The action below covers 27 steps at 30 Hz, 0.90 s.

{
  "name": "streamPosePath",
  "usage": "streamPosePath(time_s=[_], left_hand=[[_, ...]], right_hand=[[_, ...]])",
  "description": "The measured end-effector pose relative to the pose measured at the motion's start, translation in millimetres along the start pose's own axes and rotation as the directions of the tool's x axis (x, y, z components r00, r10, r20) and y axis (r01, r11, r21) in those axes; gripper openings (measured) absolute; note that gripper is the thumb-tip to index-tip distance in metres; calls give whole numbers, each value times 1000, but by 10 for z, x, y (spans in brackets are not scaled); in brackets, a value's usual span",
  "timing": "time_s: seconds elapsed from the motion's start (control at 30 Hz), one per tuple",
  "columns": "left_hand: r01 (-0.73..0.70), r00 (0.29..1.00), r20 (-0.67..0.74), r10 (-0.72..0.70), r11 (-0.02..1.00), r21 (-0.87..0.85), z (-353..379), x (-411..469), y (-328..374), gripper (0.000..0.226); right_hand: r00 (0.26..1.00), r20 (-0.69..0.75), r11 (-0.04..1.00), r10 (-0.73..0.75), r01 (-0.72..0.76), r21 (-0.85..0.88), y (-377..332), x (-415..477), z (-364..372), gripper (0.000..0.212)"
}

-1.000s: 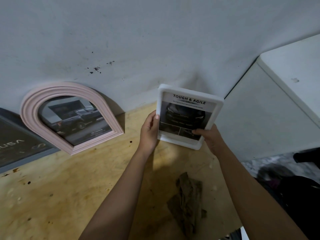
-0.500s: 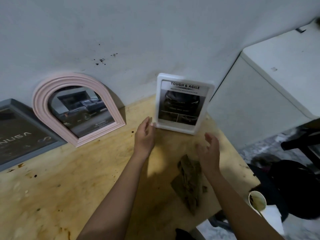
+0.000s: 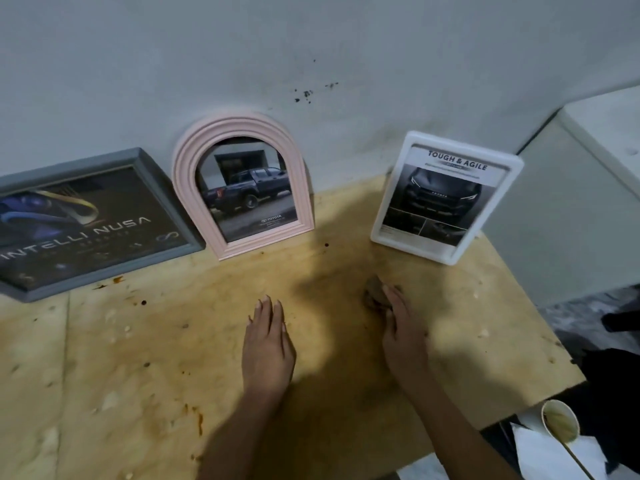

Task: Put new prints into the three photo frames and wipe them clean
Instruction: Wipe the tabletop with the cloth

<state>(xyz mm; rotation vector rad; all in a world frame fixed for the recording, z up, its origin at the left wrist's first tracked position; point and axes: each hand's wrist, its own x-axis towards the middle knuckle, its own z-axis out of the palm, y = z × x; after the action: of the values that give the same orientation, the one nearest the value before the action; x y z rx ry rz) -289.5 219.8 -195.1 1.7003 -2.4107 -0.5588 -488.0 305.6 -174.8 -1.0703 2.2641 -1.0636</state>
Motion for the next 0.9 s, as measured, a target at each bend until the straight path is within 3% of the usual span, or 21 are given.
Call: streamPosePath(time_s=[0.13, 0.23, 0.4, 0.63, 0.73, 0.8, 0.83, 0.9], left_hand=[[30, 999, -27, -31, 999, -29, 62, 15, -13, 57], [37, 999, -28, -38, 998, -46, 98, 39, -44, 53], [43, 998, -38, -46, 997, -70, 106, 57, -57, 51], [53, 998, -27, -54, 998, -32, 77, 40, -26, 51], [40, 999, -11, -40, 999, -9, 68, 44, -43, 51], [18, 1000, 7, -18, 1000, -9, 52, 38, -61, 52], [9, 1000, 15, -9, 1000, -18, 42, 48, -61, 53], [-18, 999, 35, 20, 999, -49, 4, 56, -79, 55]], right_hand=[[979, 194, 997, -66, 74, -33, -364, 704, 248, 55], [954, 286, 974, -85, 139, -177, -527, 1092, 478, 65], [946, 269, 903, -180, 268, -337, -505, 1135, 691, 53], [877, 376, 906, -298, 384, -178, -472, 959, 764, 64], [767, 481, 866, -424, 499, -33, -340, 720, 726, 60], [710, 563, 881, -423, 469, 70, -232, 560, 557, 46], [713, 585, 907, -387, 410, 100, -169, 509, 439, 43], [809, 503, 951, -305, 286, 116, -33, 385, 213, 44]])
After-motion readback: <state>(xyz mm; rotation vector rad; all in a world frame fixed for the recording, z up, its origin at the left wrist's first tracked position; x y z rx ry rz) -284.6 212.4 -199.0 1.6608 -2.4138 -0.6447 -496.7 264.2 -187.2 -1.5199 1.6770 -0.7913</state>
